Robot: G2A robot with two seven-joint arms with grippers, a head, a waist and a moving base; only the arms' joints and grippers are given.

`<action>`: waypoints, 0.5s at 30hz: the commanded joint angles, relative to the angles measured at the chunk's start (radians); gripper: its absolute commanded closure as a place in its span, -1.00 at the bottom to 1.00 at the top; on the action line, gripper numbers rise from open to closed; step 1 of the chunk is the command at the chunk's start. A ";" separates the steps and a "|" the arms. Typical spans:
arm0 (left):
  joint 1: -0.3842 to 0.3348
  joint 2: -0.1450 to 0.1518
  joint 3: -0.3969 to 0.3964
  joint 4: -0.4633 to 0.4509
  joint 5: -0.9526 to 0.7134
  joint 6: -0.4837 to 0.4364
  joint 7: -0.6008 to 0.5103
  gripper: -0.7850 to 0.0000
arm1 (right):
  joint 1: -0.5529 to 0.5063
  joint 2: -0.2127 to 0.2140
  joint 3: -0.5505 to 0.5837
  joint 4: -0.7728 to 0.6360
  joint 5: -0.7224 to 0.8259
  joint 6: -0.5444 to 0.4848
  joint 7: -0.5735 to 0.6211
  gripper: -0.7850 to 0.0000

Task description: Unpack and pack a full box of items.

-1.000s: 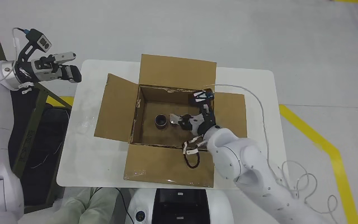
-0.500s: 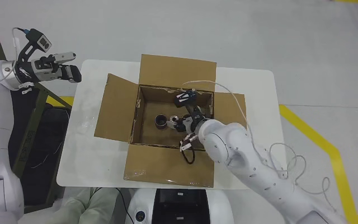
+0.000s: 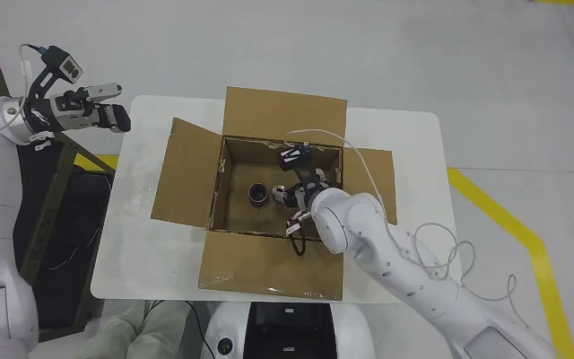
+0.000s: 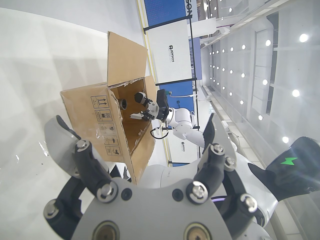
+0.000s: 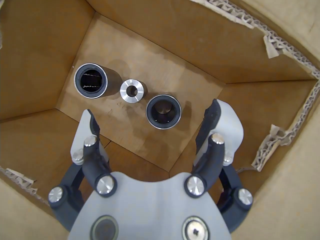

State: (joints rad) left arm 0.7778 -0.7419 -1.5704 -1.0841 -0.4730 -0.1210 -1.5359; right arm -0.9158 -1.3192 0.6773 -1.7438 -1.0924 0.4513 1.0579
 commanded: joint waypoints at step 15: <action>0.000 0.000 0.000 0.000 0.000 0.000 0.000 -1.00 | 0.016 -0.039 -0.013 0.086 -0.069 0.017 0.021 -0.62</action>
State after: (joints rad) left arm 0.7778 -0.7419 -1.5704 -1.0841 -0.4730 -0.1210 -1.5359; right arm -0.8994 -1.3569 0.6645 -1.6604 -1.1569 0.4667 1.0785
